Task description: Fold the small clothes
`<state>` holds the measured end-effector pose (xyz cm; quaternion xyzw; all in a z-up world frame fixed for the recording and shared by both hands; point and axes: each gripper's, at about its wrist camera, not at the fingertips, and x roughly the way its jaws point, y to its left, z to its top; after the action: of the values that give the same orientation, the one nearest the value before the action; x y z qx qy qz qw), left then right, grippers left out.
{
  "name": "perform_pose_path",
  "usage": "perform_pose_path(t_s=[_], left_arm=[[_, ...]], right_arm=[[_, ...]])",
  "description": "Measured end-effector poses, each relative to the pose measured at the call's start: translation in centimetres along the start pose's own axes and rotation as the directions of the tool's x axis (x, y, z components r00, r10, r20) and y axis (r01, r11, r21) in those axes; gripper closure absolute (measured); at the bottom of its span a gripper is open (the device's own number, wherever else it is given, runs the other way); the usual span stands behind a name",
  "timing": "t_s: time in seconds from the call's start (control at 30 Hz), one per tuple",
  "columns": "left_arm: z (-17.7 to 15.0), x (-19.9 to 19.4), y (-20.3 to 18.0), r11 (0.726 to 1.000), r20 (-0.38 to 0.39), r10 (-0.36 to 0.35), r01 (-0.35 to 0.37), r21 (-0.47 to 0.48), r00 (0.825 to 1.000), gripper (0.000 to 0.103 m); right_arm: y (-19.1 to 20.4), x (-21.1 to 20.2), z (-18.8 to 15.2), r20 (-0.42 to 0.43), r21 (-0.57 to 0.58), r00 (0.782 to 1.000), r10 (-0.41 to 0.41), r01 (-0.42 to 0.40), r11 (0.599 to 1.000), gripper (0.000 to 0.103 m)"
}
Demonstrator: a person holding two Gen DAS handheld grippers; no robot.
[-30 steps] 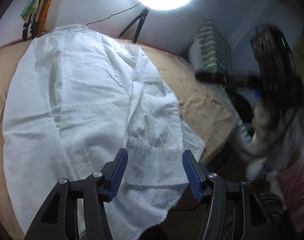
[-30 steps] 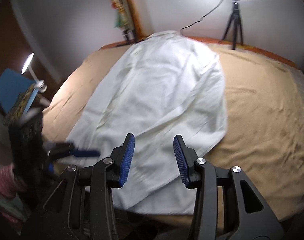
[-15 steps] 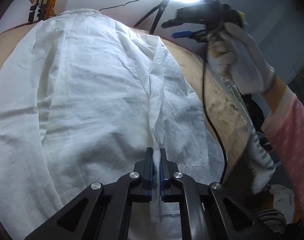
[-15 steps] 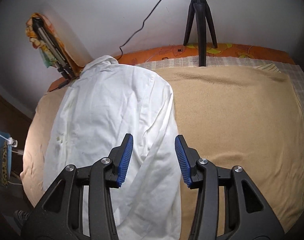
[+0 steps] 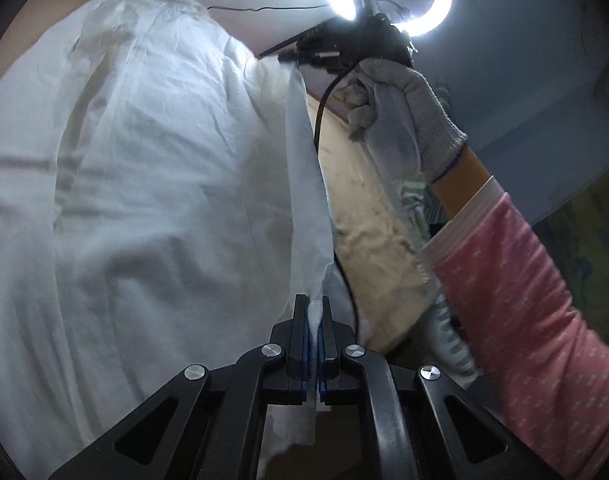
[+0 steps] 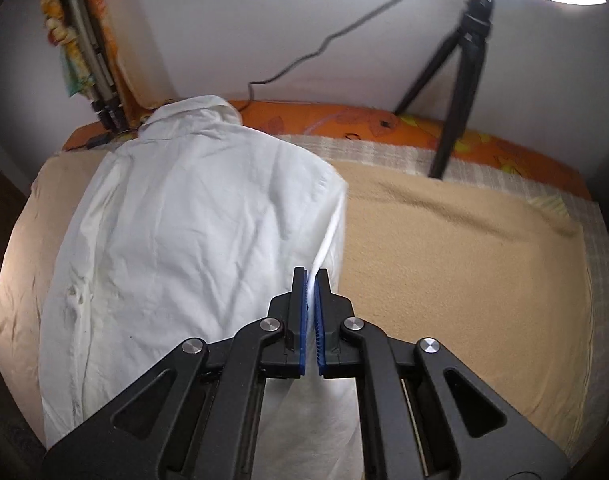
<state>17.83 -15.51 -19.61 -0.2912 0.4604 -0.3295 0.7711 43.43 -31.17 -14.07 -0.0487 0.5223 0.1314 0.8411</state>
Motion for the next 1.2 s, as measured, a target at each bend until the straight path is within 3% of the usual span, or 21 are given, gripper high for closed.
perform_pose_path(t_s=[0.07,0.2,0.37,0.43,0.5,0.6,0.73,0.9,1.03,1.1,1.13,1.2], left_arm=[[-0.5,0.0,0.4,0.999,0.014,-0.015,0.016,-0.047,1.000,0.103],[-1.2,1.0,2.1,0.995,0.018,0.024,-0.022,-0.099,1.000,0.103],[-1.7,1.2,2.9,0.994,0.017,0.066,-0.065,-0.092,0.998,0.101],[-1.8,1.4,2.8,0.993,0.007,0.074,-0.073,-0.089,0.997,0.099],[-1.9,1.4,3.1,0.993,-0.008,0.067,-0.067,-0.093,0.998,0.093],[-2.2,1.3,3.1,0.994,-0.010,0.061,-0.062,-0.085,0.998,0.087],[-2.3,1.2,2.4,0.996,-0.010,0.068,-0.068,-0.062,0.998,0.091],[-2.4,1.3,2.6,0.995,-0.028,0.049,-0.051,-0.091,0.998,0.103],[-1.8,1.7,2.5,0.992,-0.034,0.024,-0.028,-0.122,0.999,0.103],[-1.9,1.2,2.4,0.990,-0.031,-0.001,-0.004,-0.138,1.000,0.103],[-2.0,0.8,2.3,0.989,-0.030,-0.014,0.010,-0.146,0.999,0.103],[-2.5,-0.1,2.1,0.985,-0.023,-0.042,0.038,-0.168,0.999,0.103]], right_arm=[[2.2,0.6,0.6,-0.005,-0.063,1.000,0.012,-0.013,0.998,0.099],[5.3,4.6,0.7,-0.051,-0.157,0.998,-0.021,0.013,0.988,0.099],[5.1,8.1,-0.1,-0.099,-0.128,0.995,0.028,-0.041,0.991,0.093],[4.1,7.2,0.0,-0.087,-0.082,0.993,0.078,-0.085,0.993,0.084],[2.7,4.6,-0.1,-0.032,-0.039,0.993,0.117,-0.119,0.992,0.063],[-0.4,-0.2,-1.4,0.059,0.030,0.989,0.138,-0.140,0.990,0.054],[-4.8,-3.4,-4.8,0.068,0.156,0.989,0.135,-0.144,0.977,0.050],[-8.1,-1.7,-9.3,0.005,0.291,0.983,0.182,-0.176,0.940,0.050],[-9.1,0.8,-10.3,0.029,0.409,0.948,0.317,-0.300,0.862,0.051],[-8.8,1.4,-9.9,0.083,0.433,0.904,0.420,-0.412,0.802,0.097],[-8.5,1.2,-9.5,0.098,0.426,0.895,0.435,-0.433,0.795,0.097],[-7.4,-0.2,-8.3,0.122,0.358,0.919,0.375,-0.393,0.847,0.098]])
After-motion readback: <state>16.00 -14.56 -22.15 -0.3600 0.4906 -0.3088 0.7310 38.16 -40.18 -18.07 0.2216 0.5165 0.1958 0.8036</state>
